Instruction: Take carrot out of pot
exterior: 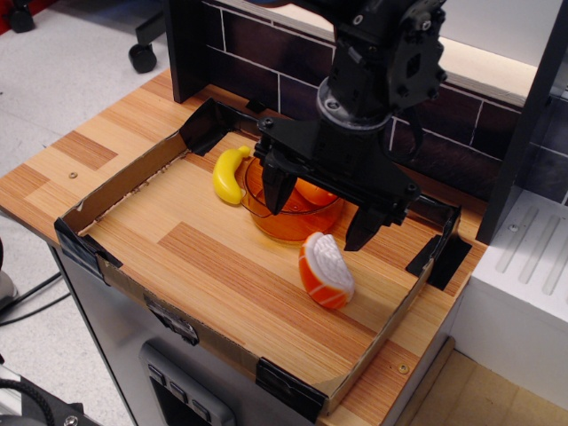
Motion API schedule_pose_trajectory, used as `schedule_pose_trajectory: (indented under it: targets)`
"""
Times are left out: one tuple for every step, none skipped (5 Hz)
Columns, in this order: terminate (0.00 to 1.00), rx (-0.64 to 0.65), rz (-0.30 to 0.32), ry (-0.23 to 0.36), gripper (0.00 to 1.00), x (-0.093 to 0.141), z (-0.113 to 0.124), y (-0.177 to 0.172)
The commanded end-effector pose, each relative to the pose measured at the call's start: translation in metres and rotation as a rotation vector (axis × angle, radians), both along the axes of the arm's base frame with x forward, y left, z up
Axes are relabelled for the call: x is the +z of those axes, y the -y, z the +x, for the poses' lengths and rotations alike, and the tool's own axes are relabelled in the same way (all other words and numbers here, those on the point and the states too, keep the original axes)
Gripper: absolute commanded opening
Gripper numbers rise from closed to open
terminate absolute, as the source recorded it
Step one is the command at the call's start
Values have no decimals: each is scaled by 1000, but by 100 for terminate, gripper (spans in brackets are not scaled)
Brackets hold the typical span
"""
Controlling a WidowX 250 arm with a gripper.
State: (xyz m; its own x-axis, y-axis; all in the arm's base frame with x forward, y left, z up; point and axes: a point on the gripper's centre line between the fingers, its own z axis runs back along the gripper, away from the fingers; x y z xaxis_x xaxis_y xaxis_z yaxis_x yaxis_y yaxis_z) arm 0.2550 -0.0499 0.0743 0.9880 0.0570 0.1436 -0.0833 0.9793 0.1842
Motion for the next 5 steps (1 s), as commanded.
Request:
schedule_pose_trajectory:
  targets:
    - [0,0,0,0,100,0,0,0]
    - [0,84,-70,50,100,23,1,-12]
    - [0,297,-135,121,100,34,9,-27]
    - [0,481,-215,204,100,35,17,-42]
    - [0,703,-332,257,100,39,25,-55]
